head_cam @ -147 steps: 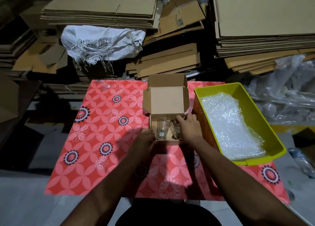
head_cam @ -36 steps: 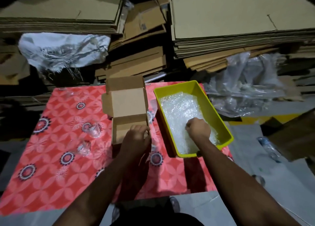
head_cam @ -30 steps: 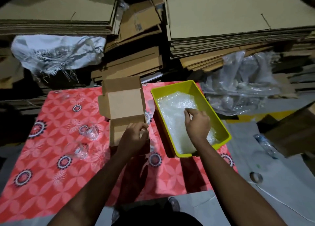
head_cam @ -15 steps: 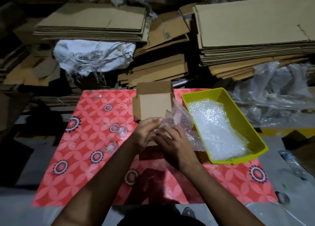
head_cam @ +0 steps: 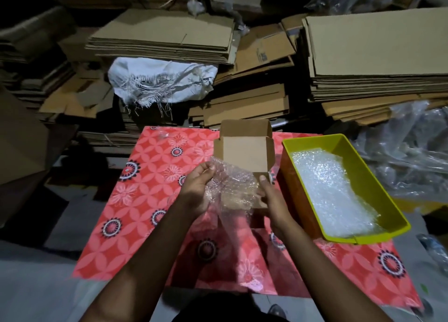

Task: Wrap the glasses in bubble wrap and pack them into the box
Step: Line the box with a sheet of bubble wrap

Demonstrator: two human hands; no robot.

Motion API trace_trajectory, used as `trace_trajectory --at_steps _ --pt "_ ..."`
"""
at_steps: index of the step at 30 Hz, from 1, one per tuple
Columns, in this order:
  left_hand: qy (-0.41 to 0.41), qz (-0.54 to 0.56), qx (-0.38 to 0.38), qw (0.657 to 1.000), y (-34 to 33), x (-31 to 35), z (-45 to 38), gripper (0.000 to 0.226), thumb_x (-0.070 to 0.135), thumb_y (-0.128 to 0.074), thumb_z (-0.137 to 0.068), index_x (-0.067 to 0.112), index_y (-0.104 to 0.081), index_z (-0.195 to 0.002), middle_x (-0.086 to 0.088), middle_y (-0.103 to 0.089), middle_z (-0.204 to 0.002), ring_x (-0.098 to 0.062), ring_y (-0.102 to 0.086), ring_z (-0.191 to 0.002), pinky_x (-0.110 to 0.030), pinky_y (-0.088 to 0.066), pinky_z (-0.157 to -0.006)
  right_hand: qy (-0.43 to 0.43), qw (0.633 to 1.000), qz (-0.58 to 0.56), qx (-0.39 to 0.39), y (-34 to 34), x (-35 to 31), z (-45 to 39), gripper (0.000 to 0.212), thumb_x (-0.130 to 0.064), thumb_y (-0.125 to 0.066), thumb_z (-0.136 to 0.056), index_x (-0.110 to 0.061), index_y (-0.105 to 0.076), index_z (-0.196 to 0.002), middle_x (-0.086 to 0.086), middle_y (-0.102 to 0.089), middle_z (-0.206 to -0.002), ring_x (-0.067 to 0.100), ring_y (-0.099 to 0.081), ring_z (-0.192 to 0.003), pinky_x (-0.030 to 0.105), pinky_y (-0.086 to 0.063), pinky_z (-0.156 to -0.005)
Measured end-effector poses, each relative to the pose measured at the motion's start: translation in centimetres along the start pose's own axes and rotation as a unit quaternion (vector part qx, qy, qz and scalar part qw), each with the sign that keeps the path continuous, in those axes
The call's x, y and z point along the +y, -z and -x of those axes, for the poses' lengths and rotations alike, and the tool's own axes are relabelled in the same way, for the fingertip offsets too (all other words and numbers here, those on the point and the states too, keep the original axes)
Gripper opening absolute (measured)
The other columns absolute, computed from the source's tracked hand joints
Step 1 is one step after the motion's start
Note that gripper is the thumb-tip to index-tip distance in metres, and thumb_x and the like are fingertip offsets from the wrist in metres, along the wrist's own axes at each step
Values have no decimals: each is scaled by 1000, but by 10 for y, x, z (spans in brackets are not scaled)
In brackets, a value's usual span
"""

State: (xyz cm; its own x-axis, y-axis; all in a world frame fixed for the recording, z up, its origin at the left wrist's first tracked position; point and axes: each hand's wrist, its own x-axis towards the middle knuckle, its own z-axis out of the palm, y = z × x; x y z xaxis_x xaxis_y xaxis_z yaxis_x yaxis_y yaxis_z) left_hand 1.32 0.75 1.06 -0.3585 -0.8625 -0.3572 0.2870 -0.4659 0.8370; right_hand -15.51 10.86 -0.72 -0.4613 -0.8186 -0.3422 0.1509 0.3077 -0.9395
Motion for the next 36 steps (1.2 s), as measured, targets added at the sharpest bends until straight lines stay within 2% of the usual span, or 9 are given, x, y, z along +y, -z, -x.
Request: trace_trajectory --at_steps 5,10,13,15,19,22,27,30,36 --pt "-26 -30 -5 999 4 13 6 26 34 -67 -89 19 -65 -109 -16 -66 -126 -38 -52 -131 -58 -33 -113 -74 973 -12 -216 -7 -18 -14 80 -83 -55 -77 -24 -66 -129 0 -68 -117 23 -63 -111 40 -51 -91" --pt "-83 -71 19 994 -2 34 14 18 23 -51 -102 11 -52 -117 -5 -67 -122 -23 -60 -119 -55 -45 -105 -97 974 90 -184 3 -50 -19 99 -99 -38 -64 -19 -69 -113 3 -72 -99 17 -68 -84 34 -48 -76" --pt "-106 -90 -11 990 -2 37 12 6 24 -55 -102 20 -57 -106 -8 -66 -124 -24 -54 -116 -50 -45 -100 -124 961 57 -239 0 -61 -21 87 -97 -42 -64 -17 -69 -86 3 -67 -77 16 -58 -64 29 -39 -61" --pt "-115 -123 -29 985 -5 37 12 6 21 -56 -101 20 -59 -106 -9 -68 -116 -24 -57 -112 -43 -45 -98 -112 966 11 -235 -5 -72 -26 72 -83 -47 -80 -18 -71 -99 2 -69 -86 18 -60 -75 31 -46 -70" --pt "-127 -174 -39 976 -7 32 15 13 19 -53 -102 17 -57 -115 -13 -68 -121 -24 -61 -121 -48 -42 -108 -17 973 -39 -227 -8 -101 -30 10 -21 -61 -98 -15 -68 -100 5 -71 -97 13 -68 -76 32 -57 -72" --pt "-111 -186 -52 975 -10 36 21 36 30 -63 -94 23 -57 -129 -9 -69 -124 -25 -64 -120 -43 -50 -101 70 977 -26 -199 -4 -117 -42 31 3 -60 -93 -20 -68 -112 10 -70 -109 15 -69 -81 34 -60 -71" --pt "-142 -206 -82 965 -22 43 20 40 5 -70 -89 18 -61 -126 -17 -76 -101 -22 -74 -83 -28 -56 -67 212 942 40 -258 10 -138 -36 58 3 -71 -87 -26 -57 -136 1 -64 -133 14 -62 -119 24 -53 -86" --pt "-176 -210 -52 960 -30 48 14 30 -3 -70 -87 14 -70 -112 -12 -76 -99 -19 -72 -83 -28 -56 -68 217 939 68 -257 16 -139 -31 67 2 -72 -86 -28 -51 -142 7 -62 -134 18 -63 -110 23 -54 -78" --pt "-198 -211 7 957 -41 57 4 28 -14 -68 -81 13 -75 -81 -11 -76 -91 -20 -73 -81 -29 -58 -66 339 891 130 -272 23 -140 -26 26 -11 -65 -93 -33 -79 -97 5 -61 -130 11 -58 -120 31 -49 -98"
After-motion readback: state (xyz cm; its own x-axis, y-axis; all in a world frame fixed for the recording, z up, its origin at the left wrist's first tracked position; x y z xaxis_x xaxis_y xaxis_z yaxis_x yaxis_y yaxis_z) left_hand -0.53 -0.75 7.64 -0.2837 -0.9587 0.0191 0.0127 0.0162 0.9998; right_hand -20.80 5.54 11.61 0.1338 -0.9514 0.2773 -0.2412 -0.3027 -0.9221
